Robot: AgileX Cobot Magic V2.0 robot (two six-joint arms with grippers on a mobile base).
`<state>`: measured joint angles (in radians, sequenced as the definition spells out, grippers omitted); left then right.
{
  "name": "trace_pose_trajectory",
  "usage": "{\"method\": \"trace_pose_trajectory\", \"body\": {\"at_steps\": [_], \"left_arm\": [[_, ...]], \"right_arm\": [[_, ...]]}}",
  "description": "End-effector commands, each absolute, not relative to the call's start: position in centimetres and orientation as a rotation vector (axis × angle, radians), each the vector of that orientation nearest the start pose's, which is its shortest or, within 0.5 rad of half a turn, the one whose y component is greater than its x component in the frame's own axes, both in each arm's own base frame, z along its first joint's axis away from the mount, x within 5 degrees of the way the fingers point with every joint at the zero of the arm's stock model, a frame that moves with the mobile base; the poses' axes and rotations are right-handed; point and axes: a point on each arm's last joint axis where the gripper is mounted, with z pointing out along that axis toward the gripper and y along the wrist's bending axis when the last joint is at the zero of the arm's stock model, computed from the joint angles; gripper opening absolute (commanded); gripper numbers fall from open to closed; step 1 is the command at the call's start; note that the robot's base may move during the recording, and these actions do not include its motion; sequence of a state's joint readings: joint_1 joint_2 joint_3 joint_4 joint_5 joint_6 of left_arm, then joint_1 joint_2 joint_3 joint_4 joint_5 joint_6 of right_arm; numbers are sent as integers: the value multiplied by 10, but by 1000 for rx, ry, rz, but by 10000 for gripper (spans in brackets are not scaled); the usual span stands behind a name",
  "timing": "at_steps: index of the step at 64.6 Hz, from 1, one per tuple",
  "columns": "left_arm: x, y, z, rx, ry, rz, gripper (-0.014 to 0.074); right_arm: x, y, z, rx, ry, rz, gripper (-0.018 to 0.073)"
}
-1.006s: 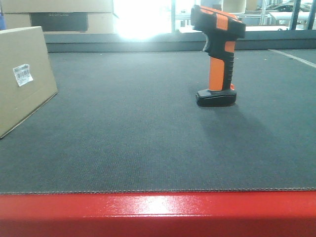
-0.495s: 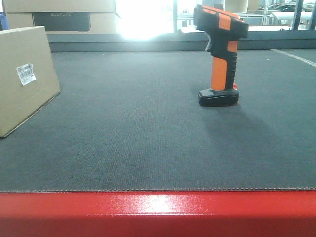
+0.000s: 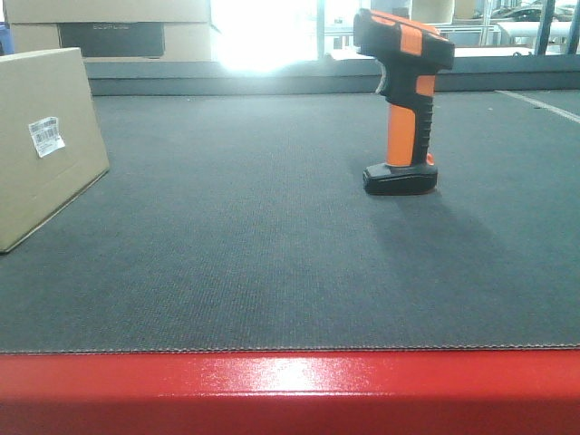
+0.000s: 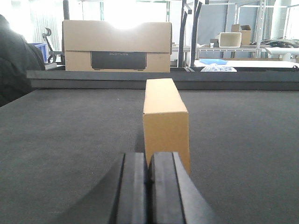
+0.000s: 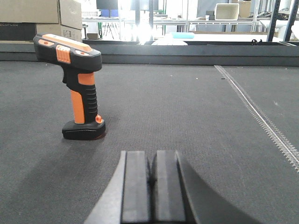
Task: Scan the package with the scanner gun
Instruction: 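Position the base at the table, grippers facing the box and scanner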
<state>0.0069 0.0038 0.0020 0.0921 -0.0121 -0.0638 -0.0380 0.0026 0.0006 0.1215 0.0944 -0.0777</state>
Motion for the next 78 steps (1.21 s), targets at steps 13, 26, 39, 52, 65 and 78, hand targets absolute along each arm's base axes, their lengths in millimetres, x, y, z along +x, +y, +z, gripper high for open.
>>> {"method": "trace_pose_trajectory", "body": {"at_steps": [13,26,39,52,65,78], "left_arm": [[56,0,218,20,1432,24,-111],[56,0,218,20,1430,24,-111],[55,0,222,21,1383,20,-111],[53,-1,229,26,1308,16,-111],[45,0,264,18,1281,23,-111],[32,2,332,-3,1360,38,-49]], "right_arm": [[56,-2,212,56,1491,1,-158],[56,-3,218,59,1434,-4,-158],[55,-3,224,63,1366,-10,-158],[55,-3,221,61,1401,-7,-158],[51,-3,243,59,1335,-7,-158],[38,0,306,29,1340,-8,-156]]}}
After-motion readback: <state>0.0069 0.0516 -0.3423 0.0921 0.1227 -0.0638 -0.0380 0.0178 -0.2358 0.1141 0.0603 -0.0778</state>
